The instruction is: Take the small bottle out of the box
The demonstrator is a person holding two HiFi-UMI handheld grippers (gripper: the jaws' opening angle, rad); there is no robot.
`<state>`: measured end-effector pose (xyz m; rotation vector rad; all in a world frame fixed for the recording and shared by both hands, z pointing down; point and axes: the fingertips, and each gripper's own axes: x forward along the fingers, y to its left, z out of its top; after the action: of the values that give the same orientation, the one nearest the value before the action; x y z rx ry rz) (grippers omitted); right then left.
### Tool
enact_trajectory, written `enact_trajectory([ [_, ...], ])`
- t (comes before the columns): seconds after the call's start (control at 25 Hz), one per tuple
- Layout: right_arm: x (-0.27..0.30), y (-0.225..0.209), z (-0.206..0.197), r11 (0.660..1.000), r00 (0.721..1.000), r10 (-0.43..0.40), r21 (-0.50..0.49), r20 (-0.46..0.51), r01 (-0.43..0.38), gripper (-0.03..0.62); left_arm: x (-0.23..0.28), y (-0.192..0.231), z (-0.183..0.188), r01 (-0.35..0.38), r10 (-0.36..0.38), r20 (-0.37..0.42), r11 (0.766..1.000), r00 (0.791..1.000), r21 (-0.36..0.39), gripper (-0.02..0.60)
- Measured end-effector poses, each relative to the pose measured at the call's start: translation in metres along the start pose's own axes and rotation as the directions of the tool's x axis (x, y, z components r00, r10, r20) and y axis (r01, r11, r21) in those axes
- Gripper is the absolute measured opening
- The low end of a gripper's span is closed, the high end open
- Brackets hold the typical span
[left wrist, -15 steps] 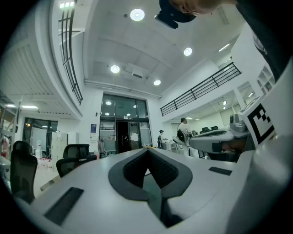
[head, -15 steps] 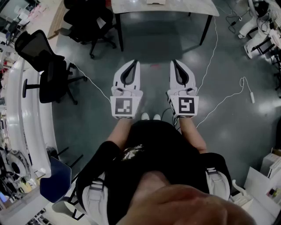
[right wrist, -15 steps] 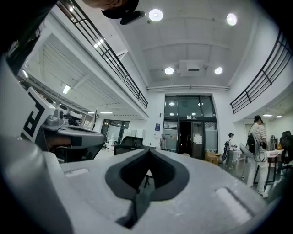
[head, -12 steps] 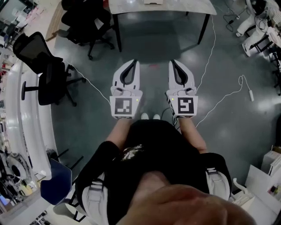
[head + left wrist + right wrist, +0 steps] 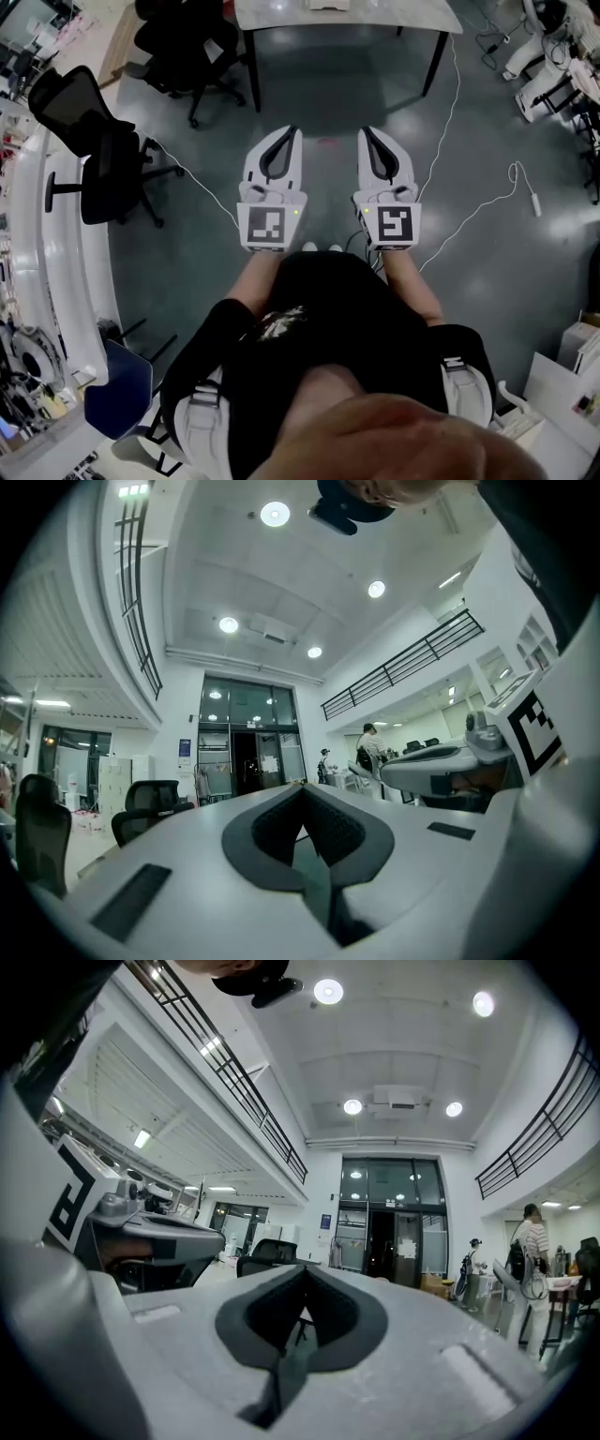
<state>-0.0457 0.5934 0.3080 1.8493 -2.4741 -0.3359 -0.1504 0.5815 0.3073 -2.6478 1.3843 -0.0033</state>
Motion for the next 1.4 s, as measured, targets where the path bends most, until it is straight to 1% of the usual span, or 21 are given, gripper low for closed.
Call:
enact_trajectory([
  [0.16, -0.004, 0.004, 0.007, 0.999, 0.998, 0.001, 0.035, 0.058, -0.003, -0.006, -0.004, 0.002, -0.002, 0.008, -0.008, 0.007, 1.0, 1.0, -0.005, 0.011],
  [0.4, -0.012, 0.011, -0.001, 0.999, 0.999, -0.016, 0.049, 0.049, 0.014, -0.006, -0.011, 0.001, -0.008, 0.017, -0.017, 0.014, 1.0, 1.0, -0.008, 0.012],
  [0.56, -0.01, 0.015, -0.008, 0.998, 0.999, -0.024, 0.063, 0.048, 0.021, -0.006, -0.009, 0.008, -0.013, 0.036, -0.037, 0.029, 0.998, 0.999, 0.044, 0.012],
  [0.72, -0.013, 0.017, -0.008, 0.997, 0.998, -0.036, 0.063, 0.044, 0.033, -0.006, -0.01, 0.005, -0.013, 0.039, -0.039, 0.025, 0.999, 0.999, -0.009, 0.012],
  [0.84, -0.016, 0.011, -0.005, 0.997, 0.998, -0.047, 0.058, 0.05, 0.044, -0.006, -0.008, -0.001, -0.012, 0.053, -0.052, 0.023, 0.999, 0.998, -0.013, 0.012],
  [0.96, -0.016, 0.011, -0.003, 0.997, 0.997, -0.052, 0.065, 0.051, 0.048, -0.006, -0.008, -0.001, -0.011, 0.072, -0.072, 0.034, 0.997, 0.997, -0.002, 0.012],
  [1.08, -0.018, 0.016, -0.002, 0.997, 0.997, -0.047, 0.056, 0.056, 0.044, -0.005, -0.013, 0.002, -0.014, 0.058, -0.057, 0.022, 0.998, 0.998, -0.031, 0.012],
  [1.2, -0.021, 0.021, -0.003, 0.998, 0.997, -0.041, 0.052, 0.06, 0.038, -0.006, -0.016, 0.004, -0.02, 0.068, -0.068, 0.03, 0.998, 0.997, -0.002, 0.012],
  [1.32, -0.024, 0.022, -0.003, 0.998, 0.998, -0.041, 0.049, 0.055, 0.038, -0.005, -0.02, 0.001, -0.018, 0.068, -0.069, 0.035, 0.998, 0.997, 0.005, 0.012],
  [1.4, -0.026, 0.022, -0.002, 0.998, 0.997, -0.048, 0.047, 0.054, 0.046, -0.005, -0.022, 0.0, -0.018, 0.081, -0.082, 0.037, 0.996, 0.996, 0.027, 0.012],
])
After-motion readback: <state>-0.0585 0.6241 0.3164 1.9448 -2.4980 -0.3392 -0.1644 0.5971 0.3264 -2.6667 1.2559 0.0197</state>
